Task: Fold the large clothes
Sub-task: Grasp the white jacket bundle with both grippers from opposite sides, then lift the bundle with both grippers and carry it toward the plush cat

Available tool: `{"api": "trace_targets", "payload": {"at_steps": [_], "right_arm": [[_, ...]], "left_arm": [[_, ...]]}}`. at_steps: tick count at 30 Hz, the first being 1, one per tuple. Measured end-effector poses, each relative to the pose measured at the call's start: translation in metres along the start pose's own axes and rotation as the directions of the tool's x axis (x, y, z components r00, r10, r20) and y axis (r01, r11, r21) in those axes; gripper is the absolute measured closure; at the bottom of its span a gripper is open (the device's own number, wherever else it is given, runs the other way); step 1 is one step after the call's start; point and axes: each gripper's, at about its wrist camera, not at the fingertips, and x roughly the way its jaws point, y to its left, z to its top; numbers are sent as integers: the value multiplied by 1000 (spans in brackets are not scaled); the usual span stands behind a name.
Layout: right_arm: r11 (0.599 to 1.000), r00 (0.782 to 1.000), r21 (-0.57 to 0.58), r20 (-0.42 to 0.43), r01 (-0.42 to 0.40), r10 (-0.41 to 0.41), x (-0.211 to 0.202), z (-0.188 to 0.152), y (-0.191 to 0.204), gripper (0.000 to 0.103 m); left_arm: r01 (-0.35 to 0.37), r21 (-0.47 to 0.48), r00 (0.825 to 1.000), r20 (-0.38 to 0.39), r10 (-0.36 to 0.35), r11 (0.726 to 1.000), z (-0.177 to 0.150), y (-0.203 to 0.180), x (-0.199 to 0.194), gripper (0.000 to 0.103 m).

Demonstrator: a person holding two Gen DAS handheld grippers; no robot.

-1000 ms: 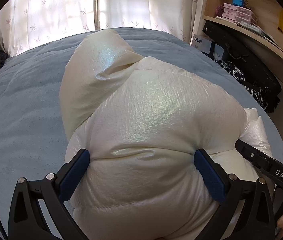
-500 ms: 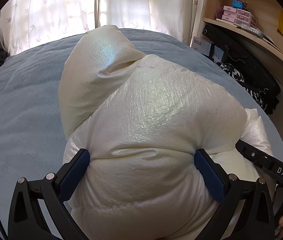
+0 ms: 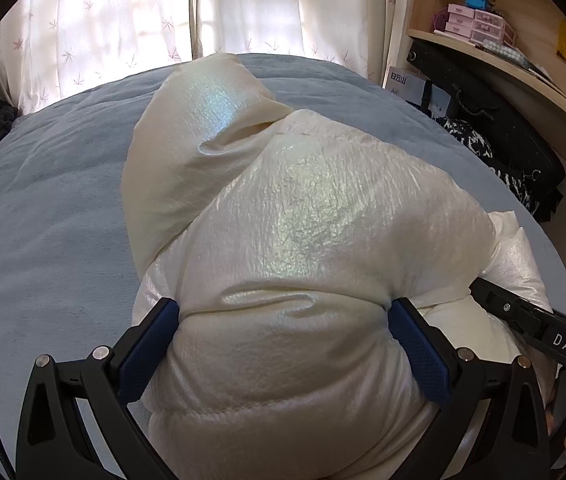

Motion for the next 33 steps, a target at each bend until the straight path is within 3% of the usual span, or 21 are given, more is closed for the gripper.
{"api": "trace_targets", "payload": {"at_steps": [7, 14, 21, 24, 26, 30, 33], "right_arm": [[997, 993, -27, -98, 69, -71, -22, 15, 3, 44], [989, 986, -22, -79, 144, -145, -53, 7, -7, 38], [982, 978, 31, -96, 188, -185, -96, 12, 4, 34], [984, 979, 30, -111, 177, -173, -122, 19, 10, 5], [992, 988, -8, -86, 127, -128, -143, 21, 20, 0], [993, 995, -107, -83, 52, -61, -166, 19, 42, 0], [988, 989, -147, -132, 46, -66, -162, 13, 50, 0]], "left_arm": [[-4, -2, 1000, -20, 4, 1000, 7, -1, -33, 1], [-37, 63, 998, -38, 40, 997, -7, 1, -78, 1], [36, 66, 999, -35, -34, 997, -13, 4, -137, 1], [97, 66, 995, -36, -95, 993, -10, 1, -162, 1], [159, 60, 985, -79, -155, 985, -9, -4, -170, 1], [280, -19, 942, -189, -279, 960, -18, -4, -167, 1], [277, -55, 936, -208, -282, 959, -27, 0, -157, 1]]}}
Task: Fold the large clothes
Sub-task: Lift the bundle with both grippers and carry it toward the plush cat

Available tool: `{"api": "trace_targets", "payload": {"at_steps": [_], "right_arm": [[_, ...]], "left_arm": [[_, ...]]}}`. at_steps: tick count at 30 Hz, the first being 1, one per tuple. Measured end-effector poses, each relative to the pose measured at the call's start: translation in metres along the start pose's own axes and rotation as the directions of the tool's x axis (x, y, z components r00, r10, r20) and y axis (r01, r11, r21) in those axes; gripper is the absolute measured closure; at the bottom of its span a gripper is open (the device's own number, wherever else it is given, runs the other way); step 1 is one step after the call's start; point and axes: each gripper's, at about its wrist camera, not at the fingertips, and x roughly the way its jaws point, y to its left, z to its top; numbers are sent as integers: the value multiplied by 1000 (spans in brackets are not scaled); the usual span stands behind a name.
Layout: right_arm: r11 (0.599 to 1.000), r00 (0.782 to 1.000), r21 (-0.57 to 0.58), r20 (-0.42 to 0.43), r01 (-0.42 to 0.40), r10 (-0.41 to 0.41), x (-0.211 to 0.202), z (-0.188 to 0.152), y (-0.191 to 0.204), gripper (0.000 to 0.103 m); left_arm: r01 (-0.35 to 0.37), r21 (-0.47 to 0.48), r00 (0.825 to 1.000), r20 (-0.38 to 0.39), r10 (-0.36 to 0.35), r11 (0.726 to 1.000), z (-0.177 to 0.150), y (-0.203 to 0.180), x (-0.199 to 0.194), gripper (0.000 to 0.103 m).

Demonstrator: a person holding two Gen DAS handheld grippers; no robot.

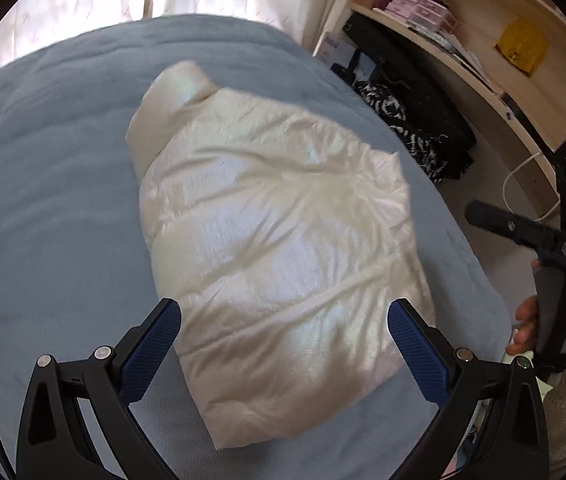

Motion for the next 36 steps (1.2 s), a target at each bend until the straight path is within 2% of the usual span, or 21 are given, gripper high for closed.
{"api": "trace_targets", "payload": {"at_steps": [3, 9, 12, 21, 27, 31, 33, 36], "right_arm": [[1000, 998, -7, -56, -25, 25, 15, -7, 0, 0], [1000, 989, 19, -146, -22, 25, 63, -20, -12, 0], [999, 980, 53, -198, 4, 7, 87, -26, -24, 0], [976, 952, 182, -260, -117, 163, 120, -37, -61, 0], [935, 914, 306, -299, -181, 275, 135, -49, -83, 0], [857, 860, 441, -292, -268, 419, 155, -64, -100, 0], [815, 829, 485, -276, -317, 487, 166, -69, -104, 0], [804, 816, 476, -261, -355, 515, 173, -70, -101, 0]], "left_arm": [[-11, -35, 1000, -20, 11, 999, -5, 12, 15, 1], [-21, -114, 996, -85, 12, 993, -12, 42, 57, 1], [11, -153, 995, -95, -26, 988, -16, 54, 72, 1], [113, -197, 987, -89, -132, 974, -23, 70, 95, 1], [132, -197, 983, -97, -153, 972, -27, 74, 98, 1], [152, -219, 979, -102, -178, 964, -28, 85, 103, 1], [175, -239, 972, -112, -206, 955, -28, 92, 105, 1], [229, -293, 949, -146, -280, 928, -29, 108, 111, 1]]}}
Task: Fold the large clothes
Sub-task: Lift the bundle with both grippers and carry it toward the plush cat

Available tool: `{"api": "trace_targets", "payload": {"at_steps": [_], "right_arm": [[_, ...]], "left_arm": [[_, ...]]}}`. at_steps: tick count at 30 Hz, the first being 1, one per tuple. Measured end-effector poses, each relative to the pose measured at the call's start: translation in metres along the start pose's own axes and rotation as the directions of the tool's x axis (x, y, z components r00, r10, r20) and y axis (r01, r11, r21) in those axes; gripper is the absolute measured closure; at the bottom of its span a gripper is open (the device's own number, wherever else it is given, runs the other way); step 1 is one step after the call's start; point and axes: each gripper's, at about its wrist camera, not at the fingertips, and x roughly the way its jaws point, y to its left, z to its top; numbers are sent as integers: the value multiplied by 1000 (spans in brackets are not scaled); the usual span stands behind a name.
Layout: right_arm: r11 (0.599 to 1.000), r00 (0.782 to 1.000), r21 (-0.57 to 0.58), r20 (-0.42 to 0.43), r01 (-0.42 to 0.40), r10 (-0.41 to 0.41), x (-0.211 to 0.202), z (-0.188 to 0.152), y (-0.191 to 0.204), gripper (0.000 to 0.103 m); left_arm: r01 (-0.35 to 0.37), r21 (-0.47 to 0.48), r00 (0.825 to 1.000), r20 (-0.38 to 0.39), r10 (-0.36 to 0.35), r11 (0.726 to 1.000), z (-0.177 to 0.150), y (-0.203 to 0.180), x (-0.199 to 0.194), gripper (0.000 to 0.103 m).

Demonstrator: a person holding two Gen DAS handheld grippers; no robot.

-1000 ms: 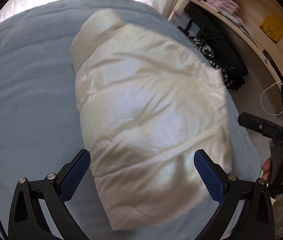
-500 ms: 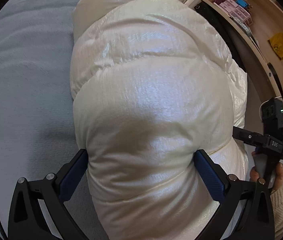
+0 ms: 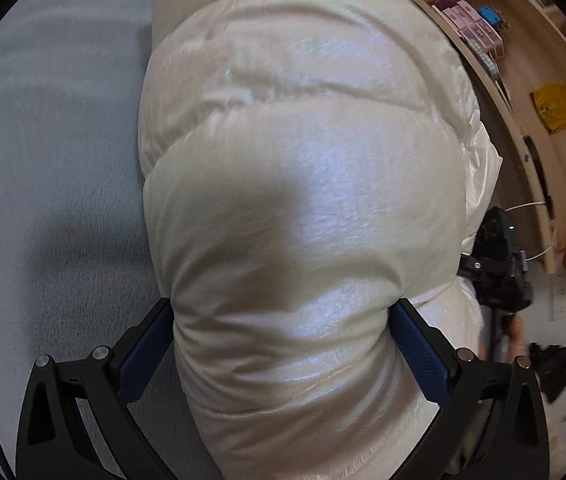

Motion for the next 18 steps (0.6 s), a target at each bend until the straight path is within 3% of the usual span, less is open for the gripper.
{"api": "trace_targets", "payload": {"at_steps": [4, 11, 18], "right_arm": [[998, 999, -52, 0, -32, 32, 8, 2, 4, 0], [993, 996, -85, 32, -83, 86, 12, -4, 6, 0], [975, 982, -169, 92, -145, 162, 7, -28, 31, 29]], "left_arm": [[99, -76, 994, -45, -103, 992, 2, 23, 6, 1], [88, -62, 996, 29, -86, 994, -6, 11, 4, 1], [-5, 44, 984, 177, -3, 999, -13, -18, -31, 5]]}}
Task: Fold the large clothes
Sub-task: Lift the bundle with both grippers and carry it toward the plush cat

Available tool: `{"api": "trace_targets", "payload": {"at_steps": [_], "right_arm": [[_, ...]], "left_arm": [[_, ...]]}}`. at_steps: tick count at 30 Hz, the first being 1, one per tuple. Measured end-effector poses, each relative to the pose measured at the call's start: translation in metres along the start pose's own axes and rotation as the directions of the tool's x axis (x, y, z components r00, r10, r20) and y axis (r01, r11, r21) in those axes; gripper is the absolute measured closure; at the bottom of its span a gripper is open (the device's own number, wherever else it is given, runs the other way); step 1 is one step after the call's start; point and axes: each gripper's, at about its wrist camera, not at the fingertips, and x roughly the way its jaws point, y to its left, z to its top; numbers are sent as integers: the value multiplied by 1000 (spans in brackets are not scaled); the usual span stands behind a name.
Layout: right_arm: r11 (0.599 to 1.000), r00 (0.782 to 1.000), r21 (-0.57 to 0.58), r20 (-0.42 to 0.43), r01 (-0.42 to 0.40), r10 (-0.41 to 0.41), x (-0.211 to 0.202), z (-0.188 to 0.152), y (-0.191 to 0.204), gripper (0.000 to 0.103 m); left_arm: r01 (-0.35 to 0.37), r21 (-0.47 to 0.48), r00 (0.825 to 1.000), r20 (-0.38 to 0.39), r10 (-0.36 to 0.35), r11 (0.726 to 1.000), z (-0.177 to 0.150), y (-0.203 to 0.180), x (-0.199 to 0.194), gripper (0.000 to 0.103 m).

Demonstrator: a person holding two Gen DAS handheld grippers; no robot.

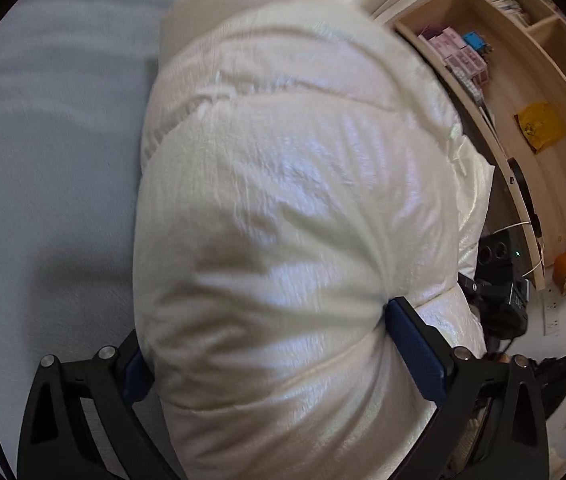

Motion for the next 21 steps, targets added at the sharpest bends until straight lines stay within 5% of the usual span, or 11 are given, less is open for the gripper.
{"api": "trace_targets", "payload": {"at_steps": [9, 13, 21], "right_arm": [[989, 996, -147, 91, 1, 13, 4, -13, 92, 33], [976, 994, -213, 95, -34, 56, 23, 5, 139, 33], [942, 983, -302, 57, -147, 172, 126, 53, 246, 33]], "left_arm": [[-26, 58, 990, 142, 18, 998, 14, -8, -97, 7], [-67, 73, 977, 208, 50, 995, 34, 7, -160, 7], [-196, 67, 931, 326, 164, 978, 104, 74, -283, 7]]}}
